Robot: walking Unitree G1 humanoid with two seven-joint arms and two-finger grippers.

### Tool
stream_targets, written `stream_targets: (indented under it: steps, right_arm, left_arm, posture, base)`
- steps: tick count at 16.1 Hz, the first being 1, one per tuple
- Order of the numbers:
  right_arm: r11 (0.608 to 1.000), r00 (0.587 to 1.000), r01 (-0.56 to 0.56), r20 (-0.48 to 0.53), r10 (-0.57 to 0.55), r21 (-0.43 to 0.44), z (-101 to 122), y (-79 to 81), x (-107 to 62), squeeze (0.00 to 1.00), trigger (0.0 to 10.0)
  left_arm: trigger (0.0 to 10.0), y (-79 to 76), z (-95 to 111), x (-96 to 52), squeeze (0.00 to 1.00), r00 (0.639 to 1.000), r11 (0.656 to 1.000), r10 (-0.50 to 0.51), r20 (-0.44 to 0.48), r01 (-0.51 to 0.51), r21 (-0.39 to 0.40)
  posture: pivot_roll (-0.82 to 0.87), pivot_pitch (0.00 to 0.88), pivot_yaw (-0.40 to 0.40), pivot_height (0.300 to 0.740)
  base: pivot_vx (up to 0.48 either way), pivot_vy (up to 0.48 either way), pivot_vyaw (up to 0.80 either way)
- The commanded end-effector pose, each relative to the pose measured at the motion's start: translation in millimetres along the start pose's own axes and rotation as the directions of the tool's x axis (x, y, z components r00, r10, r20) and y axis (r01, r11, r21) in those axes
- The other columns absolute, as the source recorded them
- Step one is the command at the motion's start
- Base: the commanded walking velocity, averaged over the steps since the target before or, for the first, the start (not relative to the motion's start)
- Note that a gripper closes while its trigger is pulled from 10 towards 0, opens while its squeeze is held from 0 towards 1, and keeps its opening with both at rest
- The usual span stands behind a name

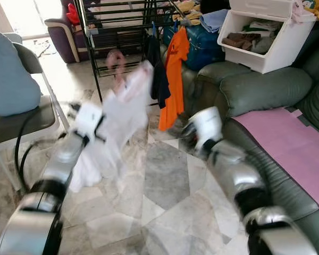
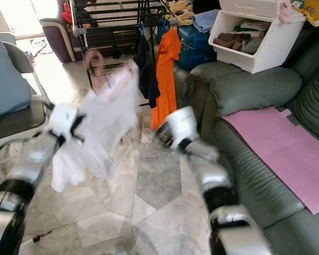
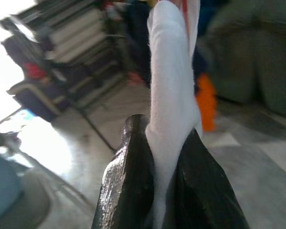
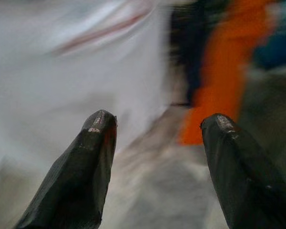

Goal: Hang hanger

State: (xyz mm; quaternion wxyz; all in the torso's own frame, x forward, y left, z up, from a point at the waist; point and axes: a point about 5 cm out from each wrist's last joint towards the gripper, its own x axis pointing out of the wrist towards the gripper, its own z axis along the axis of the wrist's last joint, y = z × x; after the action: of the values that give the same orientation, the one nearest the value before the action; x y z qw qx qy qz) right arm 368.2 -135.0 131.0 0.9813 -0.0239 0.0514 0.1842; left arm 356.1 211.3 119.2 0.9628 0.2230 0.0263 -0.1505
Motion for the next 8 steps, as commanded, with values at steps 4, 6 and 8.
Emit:
stream_targets:
  steps: [4,6,8]
  right_arm:
    - [0.975,0.980,0.174,0.071,-0.185,0.136,19.7,-31.7,2.1,0.00,10.0]
    - [0.974,0.981,0.171,0.070,-0.183,0.148,22.5,-32.4,5.9,0.00,10.0]
    - [0.980,0.992,0.087,0.069,-0.101,0.179,22.7,-21.5,10.7,0.00,10.0]
  left_arm:
    - [0.0,2.1,24.8,-7.3,0.00,0.980,0.993,-0.107,0.166,0.099,0.058]
    - [0.0,-1.9,33.6,-12.8,0.00,0.961,0.985,-0.168,0.217,0.153,0.083]
    - [0.0,-7.2,43.2,-15.7,0.00,0.940,0.976,-0.213,0.267,0.196,0.092]
  posture:
    - [-0.08,0.000,-0.001,0.740]
    - [-0.08,0.000,-0.004,0.740]
    - [-0.07,0.000,-0.007,0.740]
  base:
    - [0.000,0.000,0.00]
    - [0.000,0.000,0.00]
    - [0.000,0.000,0.00]
